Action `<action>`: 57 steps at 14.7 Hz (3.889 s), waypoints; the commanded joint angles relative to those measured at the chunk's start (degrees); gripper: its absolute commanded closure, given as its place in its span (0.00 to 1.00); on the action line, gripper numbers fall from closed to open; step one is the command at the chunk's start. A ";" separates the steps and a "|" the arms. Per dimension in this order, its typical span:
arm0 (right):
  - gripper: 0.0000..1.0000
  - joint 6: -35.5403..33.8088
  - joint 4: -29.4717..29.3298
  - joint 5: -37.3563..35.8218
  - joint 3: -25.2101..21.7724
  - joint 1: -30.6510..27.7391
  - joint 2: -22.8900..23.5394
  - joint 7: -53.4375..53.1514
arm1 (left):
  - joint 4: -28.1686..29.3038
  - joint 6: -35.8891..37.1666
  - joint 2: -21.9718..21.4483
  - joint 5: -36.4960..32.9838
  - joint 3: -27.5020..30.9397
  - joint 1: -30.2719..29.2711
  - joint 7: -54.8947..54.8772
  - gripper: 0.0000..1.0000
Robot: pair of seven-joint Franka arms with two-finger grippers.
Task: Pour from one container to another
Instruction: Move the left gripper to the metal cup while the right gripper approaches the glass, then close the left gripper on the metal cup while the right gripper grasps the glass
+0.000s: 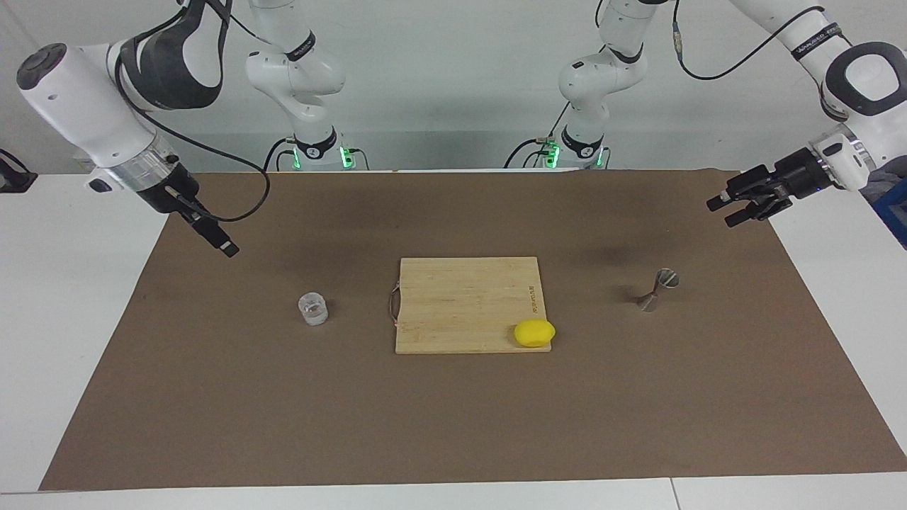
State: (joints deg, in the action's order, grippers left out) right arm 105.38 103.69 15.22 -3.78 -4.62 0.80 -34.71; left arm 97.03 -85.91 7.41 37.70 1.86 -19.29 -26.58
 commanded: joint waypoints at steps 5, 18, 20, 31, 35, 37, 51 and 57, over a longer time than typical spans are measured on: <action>0.00 -0.89 1.61 1.48 0.35 0.04 -1.33 -1.32 | -0.87 4.25 4.88 4.90 -0.36 -3.64 -22.17 0.00; 0.00 1.58 2.40 3.93 0.88 1.81 -1.16 -5.44 | -0.08 10.50 13.86 11.08 -0.54 -7.16 -68.40 0.00; 0.00 1.58 3.53 7.26 0.79 0.41 -0.37 -6.16 | 0.70 10.24 14.29 11.69 -0.54 -7.16 -74.81 0.00; 0.00 4.92 6.78 34.08 0.79 -8.30 12.38 -7.57 | 0.97 11.47 22.37 22.83 -1.06 -9.36 -94.31 0.00; 0.00 -0.68 7.94 43.56 0.79 -13.30 17.46 -7.83 | 0.88 9.88 26.24 25.48 -1.59 -9.27 -101.37 0.00; 0.00 -2.81 7.93 44.55 0.79 -12.96 19.41 -7.48 | 0.88 10.32 26.95 26.89 -1.94 -9.53 -106.03 0.00; 0.00 -6.41 4.95 51.58 1.93 -12.34 29.95 -8.27 | 4.48 9.80 28.19 32.25 -3.70 -7.61 -112.29 0.00; 0.00 -6.86 3.80 52.63 4.22 -11.90 32.33 -7.83 | 4.57 9.80 28.18 32.34 -3.70 -7.51 -112.37 0.09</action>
State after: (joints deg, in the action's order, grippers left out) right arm 99.29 109.06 66.42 0.15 -16.56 32.00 -42.19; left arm 100.66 -75.48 35.94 68.86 -2.22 -27.25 -137.63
